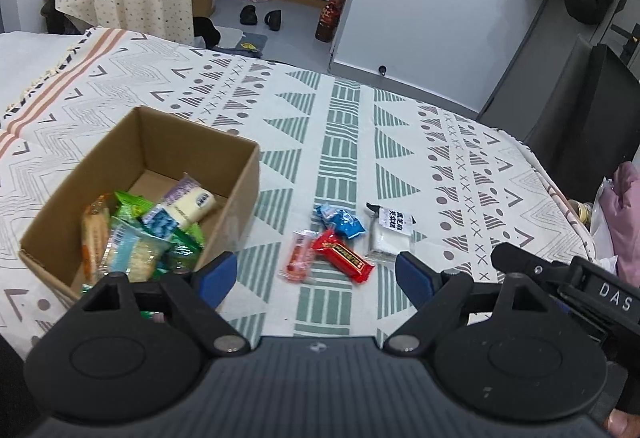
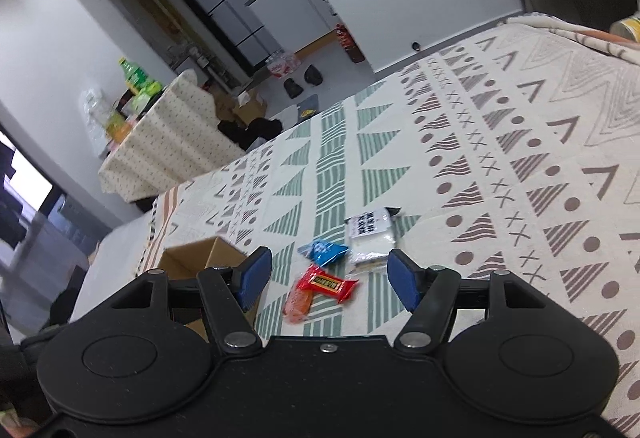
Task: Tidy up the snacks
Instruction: 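Withdraw both grippers from the box back toward the remaining snacks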
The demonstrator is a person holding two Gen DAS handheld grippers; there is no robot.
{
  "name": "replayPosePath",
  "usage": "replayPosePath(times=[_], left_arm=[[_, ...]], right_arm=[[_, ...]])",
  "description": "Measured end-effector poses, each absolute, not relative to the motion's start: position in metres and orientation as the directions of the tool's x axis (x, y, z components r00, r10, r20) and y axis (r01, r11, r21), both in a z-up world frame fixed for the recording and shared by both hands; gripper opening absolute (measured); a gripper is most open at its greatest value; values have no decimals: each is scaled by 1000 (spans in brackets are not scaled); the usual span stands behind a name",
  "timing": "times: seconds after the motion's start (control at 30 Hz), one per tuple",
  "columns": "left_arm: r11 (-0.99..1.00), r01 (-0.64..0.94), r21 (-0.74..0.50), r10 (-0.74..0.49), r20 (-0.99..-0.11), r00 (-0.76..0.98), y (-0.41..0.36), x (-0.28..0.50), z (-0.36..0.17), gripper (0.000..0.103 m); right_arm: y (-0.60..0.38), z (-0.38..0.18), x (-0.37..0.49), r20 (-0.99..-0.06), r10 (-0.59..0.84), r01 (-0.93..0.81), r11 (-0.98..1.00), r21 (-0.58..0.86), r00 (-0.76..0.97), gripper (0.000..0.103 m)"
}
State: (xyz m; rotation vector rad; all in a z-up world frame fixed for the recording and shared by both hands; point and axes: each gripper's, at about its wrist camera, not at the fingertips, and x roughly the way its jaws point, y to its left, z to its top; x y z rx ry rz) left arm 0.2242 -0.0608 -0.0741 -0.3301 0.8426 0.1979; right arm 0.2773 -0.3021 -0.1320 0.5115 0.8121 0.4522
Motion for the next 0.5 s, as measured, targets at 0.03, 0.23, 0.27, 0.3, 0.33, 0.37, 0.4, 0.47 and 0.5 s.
replayPosePath(times=[0.03, 0.23, 0.27, 0.3, 0.33, 0.37, 0.4, 0.47, 0.5], left_arm=[[930, -300, -211, 39, -758, 652, -62, 226, -76, 85], [927, -302, -222, 29, -761, 648, -65, 241, -89, 85], [927, -299, -226, 24, -761, 648, -65, 244, -92, 85], [928, -296, -226, 21, -762, 647, -65, 246, -94, 85], [930, -292, -224, 18, -764, 644, -65, 250, -98, 84], [931, -290, -223, 16, -767, 641, -65, 253, -101, 83], [931, -289, -224, 14, -770, 638, -64, 256, -105, 83], [930, -290, -228, 8, -774, 634, -62, 261, -113, 80], [930, -291, -225, 9, -776, 630, -61, 264, -117, 78]], right_arm=[[-303, -134, 279, -565, 558, -177, 788, 589, 608, 64], [-301, -147, 293, -580, 552, -151, 790, 595, 599, 63], [-300, -150, 295, -584, 551, -149, 790, 594, 596, 63], [-299, -151, 296, -587, 551, -148, 791, 593, 593, 63], [-298, -153, 298, -590, 551, -149, 793, 591, 591, 63], [-297, -155, 300, -594, 548, -148, 795, 588, 589, 62], [-296, -157, 302, -598, 547, -147, 797, 586, 586, 62], [-294, -160, 305, -603, 547, -146, 799, 583, 581, 61], [-292, -162, 307, -606, 546, -146, 800, 581, 579, 61]])
